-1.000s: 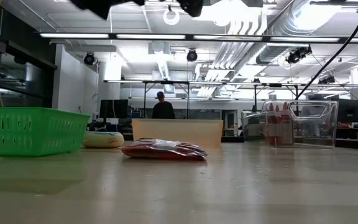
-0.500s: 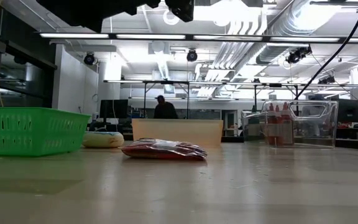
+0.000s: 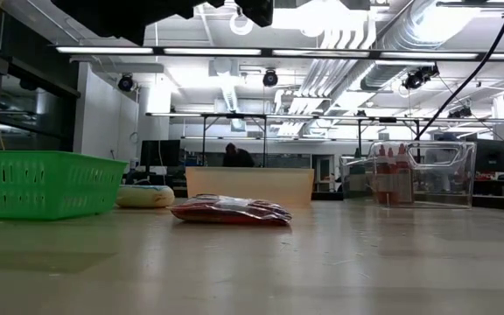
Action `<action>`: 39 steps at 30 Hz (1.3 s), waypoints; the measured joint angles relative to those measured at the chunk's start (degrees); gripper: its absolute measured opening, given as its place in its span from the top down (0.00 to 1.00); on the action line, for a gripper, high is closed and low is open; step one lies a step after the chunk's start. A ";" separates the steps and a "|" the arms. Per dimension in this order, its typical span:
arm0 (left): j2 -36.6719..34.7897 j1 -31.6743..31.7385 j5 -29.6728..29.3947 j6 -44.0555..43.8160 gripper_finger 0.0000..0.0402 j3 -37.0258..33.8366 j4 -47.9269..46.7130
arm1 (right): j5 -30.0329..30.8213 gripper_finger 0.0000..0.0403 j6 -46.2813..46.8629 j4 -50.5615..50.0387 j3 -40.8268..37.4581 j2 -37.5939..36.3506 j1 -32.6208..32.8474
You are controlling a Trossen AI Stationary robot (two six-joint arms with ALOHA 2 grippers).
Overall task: Pick & Place Food Item
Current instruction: Put the violet food coloring bottle into the transparent bin
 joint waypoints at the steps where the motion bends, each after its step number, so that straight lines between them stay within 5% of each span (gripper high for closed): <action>1: 0.00 0.00 -0.01 0.01 0.53 0.00 0.08 | -0.52 0.66 -0.61 0.19 0.00 0.00 -0.26; 20: 0.00 0.00 3.15 0.07 0.53 0.00 3.51 | -8.70 0.66 -18.30 15.59 -0.02 0.00 -4.15; 39: 0.02 -0.02 5.58 0.03 0.53 -0.02 8.06 | -20.56 0.66 -20.76 20.25 -0.02 0.00 -8.05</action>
